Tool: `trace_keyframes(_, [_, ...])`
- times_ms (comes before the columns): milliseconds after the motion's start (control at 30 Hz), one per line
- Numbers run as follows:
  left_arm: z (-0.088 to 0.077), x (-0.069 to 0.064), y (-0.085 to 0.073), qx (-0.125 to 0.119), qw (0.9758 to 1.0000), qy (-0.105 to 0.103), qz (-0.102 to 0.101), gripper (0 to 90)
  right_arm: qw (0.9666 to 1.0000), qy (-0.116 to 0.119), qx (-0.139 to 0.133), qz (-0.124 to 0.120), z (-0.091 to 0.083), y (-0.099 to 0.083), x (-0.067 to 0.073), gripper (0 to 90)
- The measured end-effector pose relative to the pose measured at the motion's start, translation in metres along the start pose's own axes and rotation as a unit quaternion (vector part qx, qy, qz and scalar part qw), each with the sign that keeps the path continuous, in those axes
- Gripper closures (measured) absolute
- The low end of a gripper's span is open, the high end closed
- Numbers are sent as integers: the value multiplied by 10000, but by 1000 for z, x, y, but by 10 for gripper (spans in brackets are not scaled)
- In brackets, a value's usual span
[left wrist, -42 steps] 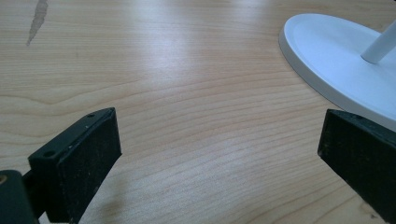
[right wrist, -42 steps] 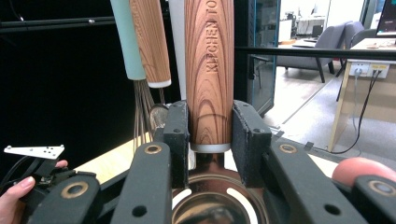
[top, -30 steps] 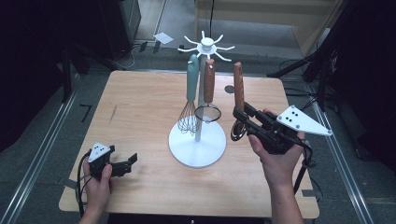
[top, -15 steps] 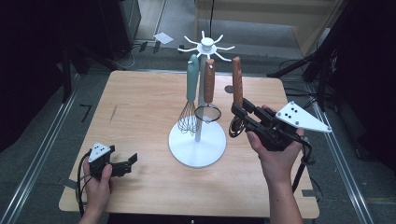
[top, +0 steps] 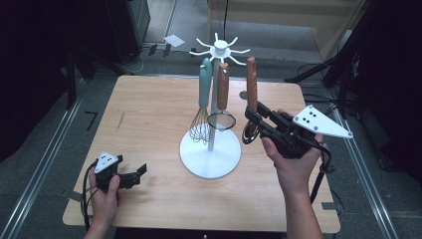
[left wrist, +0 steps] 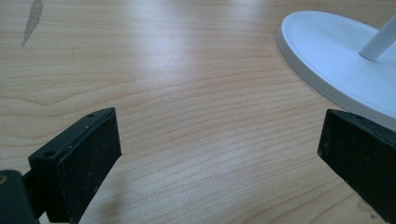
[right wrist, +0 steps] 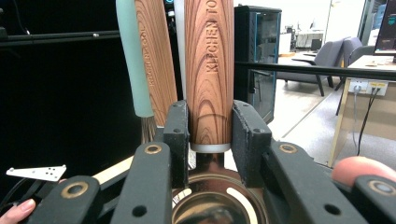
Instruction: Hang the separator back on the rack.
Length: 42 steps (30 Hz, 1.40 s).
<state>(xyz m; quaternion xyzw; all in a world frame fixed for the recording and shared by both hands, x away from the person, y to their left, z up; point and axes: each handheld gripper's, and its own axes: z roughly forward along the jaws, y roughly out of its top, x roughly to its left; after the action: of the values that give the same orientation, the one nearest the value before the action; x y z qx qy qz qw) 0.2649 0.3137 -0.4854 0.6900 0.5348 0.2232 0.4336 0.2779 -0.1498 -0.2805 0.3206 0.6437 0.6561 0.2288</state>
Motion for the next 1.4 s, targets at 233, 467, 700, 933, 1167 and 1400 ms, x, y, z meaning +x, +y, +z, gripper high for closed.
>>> trace_keyframes(233, [0, 0, 0, -8, 10000, -12, -5, 0, 10000, 53, -12, -29, 5, 0, 2, 711])
trace_keyframes(467, [0, 0, 0, -2, 10000, -19, -2, 0, 9999, 98, 42, -10, 11, 0, 4, 711])
trace_keyframes(700, [0, 0, 0, 9, 10000, -22, -4, 0, 9999, 113, 83, 4, 18, -2, 6, 711])
trace_keyframes(933, [0, 0, 0, 13, 10000, -19, -7, 0, 10000, -31, 61, 30, 20, -6, 7, 554])
trace_keyframes(1167, [0, 0, 0, 3, 10000, -14, -10, 0, 9988, -464, 122, -87, 14, -12, 8, 365])
trace_keyframes(1400, [0, 0, 0, -9, 10000, 1, -7, 0, 9964, -798, 257, -85, 6, -35, -3, 336])
